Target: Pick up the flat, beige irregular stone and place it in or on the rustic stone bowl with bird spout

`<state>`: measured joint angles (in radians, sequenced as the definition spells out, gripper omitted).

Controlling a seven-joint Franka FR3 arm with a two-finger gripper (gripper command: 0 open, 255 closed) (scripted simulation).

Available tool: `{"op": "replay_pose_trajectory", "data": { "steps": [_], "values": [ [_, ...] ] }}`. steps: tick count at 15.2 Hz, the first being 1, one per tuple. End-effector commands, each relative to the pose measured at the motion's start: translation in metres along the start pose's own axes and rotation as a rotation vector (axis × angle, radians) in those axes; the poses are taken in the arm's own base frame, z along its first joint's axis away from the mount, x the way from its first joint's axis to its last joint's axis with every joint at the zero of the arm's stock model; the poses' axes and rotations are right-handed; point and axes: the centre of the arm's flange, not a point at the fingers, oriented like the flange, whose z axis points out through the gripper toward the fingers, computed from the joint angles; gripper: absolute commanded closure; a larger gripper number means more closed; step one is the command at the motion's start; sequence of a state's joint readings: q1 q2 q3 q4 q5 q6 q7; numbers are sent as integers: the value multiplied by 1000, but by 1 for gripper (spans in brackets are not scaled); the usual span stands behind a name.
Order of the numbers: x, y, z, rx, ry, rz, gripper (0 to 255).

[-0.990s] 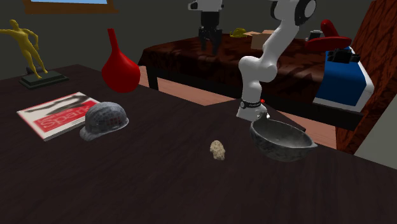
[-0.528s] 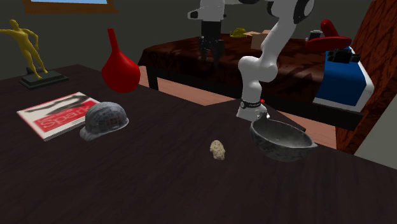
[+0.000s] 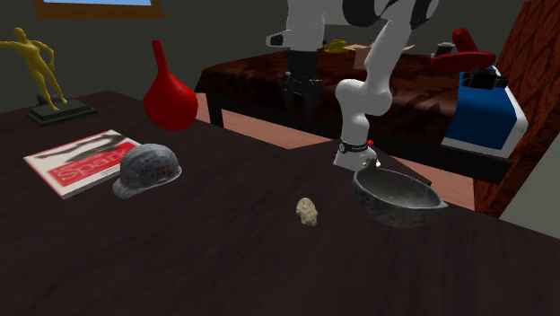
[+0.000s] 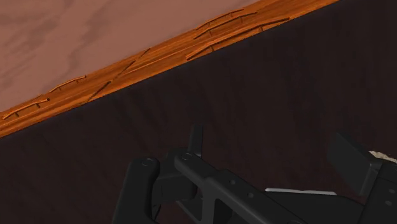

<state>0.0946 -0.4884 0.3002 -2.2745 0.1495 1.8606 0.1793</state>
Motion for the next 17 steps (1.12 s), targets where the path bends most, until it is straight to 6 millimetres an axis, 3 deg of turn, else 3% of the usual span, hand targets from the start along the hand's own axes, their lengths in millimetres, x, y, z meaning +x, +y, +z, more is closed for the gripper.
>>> {"op": "replay_pose_trajectory", "data": {
  "steps": [1, 17],
  "values": [
    [10, -22, 12, 3, 8, -6, 0],
    [91, -193, 89, 21, 65, -55, 0]
  ]
}}
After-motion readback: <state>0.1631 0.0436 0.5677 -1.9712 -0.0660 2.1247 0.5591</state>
